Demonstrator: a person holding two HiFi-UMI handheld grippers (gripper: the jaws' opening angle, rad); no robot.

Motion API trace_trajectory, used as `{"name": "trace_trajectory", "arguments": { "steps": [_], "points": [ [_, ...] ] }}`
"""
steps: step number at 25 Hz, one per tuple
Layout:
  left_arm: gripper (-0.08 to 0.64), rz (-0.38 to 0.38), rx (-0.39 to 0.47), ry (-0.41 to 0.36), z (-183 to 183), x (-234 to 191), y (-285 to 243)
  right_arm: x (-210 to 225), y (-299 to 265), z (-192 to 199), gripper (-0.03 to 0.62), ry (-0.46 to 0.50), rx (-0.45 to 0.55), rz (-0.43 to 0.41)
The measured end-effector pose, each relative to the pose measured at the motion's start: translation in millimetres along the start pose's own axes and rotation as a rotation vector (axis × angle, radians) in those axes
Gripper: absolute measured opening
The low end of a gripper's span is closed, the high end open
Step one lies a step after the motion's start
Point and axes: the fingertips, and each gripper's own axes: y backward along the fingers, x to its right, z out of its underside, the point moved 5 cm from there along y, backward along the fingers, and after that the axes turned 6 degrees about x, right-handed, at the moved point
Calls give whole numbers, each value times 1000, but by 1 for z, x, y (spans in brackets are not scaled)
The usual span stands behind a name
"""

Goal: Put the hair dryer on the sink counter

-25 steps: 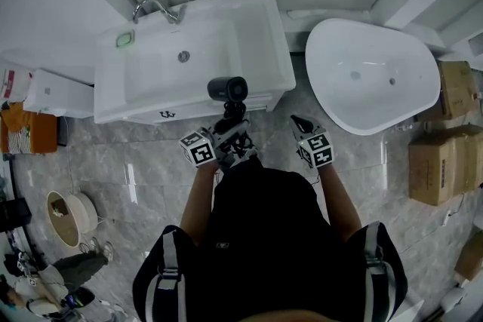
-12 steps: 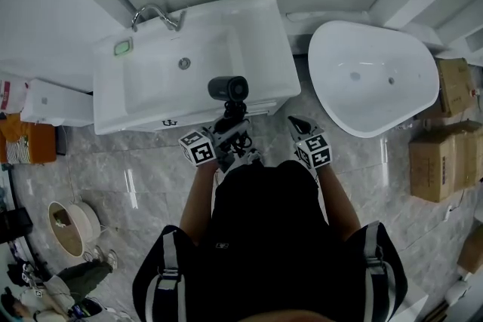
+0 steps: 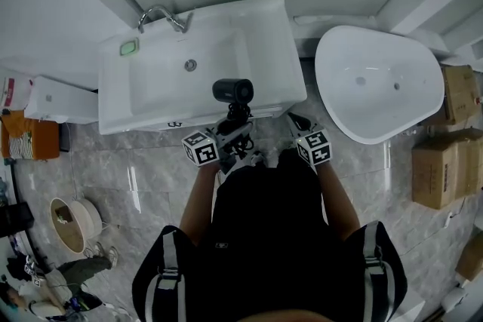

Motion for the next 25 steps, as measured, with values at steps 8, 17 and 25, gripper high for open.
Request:
{"name": "trace_trajectory", "arguments": {
  "steps": [8, 17, 25],
  "points": [
    [249, -35, 26, 16, -5, -8, -21, 22, -11, -8, 58, 6, -11, -40],
    [249, -79, 40, 9, -15, -19, -58, 66, -26, -24, 58, 27, -28, -77],
    [249, -161, 52, -3, -12, -30, -86, 95, -38, -31, 58, 57, -57, -144]
  ]
}}
